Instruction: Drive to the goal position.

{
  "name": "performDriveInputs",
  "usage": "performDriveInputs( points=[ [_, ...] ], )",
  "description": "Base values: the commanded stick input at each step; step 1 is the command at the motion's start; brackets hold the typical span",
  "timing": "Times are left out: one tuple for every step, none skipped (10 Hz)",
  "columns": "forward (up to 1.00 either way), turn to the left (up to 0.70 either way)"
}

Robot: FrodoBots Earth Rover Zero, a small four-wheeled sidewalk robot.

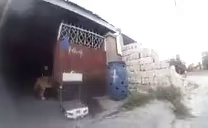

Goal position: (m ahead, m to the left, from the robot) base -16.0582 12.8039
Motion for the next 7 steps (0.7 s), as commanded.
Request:
performDriveInputs(
  points=[
    [-0.70, 0.00],
    [-0.70, 0.00],
    [-0.70, 0.00],
    [-0.70, -0.27],
    [-0.70, -0.35],
    [-0.70, -0.34],
    [-0.70, -0.09]
  ],
)
